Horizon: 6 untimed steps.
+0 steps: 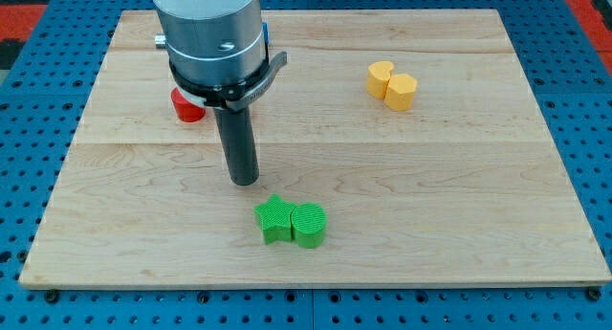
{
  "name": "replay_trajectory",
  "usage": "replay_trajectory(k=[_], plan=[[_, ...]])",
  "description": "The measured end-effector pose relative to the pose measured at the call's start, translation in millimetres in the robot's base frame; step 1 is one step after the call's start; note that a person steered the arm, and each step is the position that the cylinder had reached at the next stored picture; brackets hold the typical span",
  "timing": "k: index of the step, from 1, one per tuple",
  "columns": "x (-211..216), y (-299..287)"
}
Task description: Move your arm towards bottom right
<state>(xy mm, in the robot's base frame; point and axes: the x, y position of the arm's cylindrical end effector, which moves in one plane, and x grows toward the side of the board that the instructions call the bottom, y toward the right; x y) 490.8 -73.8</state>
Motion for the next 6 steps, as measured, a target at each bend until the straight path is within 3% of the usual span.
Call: replay_trajectory(k=[2, 6], plan=[[-4.8, 0.6], [-3.5, 79.9]])
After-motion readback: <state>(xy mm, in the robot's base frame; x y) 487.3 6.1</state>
